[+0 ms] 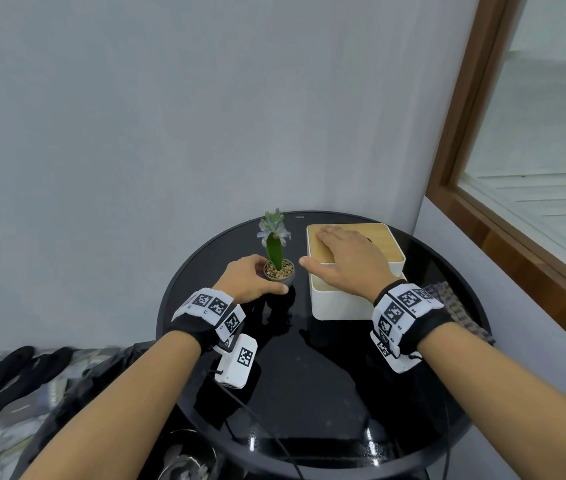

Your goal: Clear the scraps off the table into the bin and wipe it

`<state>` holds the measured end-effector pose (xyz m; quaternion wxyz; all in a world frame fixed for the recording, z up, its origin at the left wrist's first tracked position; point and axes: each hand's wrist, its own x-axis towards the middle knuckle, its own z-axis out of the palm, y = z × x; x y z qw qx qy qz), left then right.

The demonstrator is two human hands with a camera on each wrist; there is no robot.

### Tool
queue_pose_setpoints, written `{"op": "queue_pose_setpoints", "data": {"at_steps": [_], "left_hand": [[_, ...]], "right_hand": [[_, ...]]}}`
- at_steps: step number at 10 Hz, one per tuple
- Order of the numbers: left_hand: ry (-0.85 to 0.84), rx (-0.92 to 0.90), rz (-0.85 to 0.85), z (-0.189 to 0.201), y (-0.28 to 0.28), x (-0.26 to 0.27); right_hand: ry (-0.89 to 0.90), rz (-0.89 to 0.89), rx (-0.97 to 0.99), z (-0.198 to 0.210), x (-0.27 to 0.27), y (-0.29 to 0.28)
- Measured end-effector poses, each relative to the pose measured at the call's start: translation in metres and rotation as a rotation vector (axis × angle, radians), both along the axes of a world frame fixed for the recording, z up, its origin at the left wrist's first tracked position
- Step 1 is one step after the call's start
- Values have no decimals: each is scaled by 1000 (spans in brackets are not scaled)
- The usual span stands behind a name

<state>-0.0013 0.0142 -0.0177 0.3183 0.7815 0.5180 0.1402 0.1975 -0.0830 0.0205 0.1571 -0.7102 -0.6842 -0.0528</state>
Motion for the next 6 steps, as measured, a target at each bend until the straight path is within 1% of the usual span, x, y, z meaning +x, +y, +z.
{"op": "queue_pose_setpoints", "data": {"at_steps": [2,3,5,6], "left_hand": [[-24,-24,27,0,-7,-4],[-32,3,40,2,-15,-8],[-55,42,26,5,-38,-20],[-68,49,26,4,-51,-26]], "right_hand": [[21,-21,17,2,3,-9],[47,-17,12,5,6,-20],[134,50,-7,3,15,-50],[189,46,6,-2,20,-70]]}}
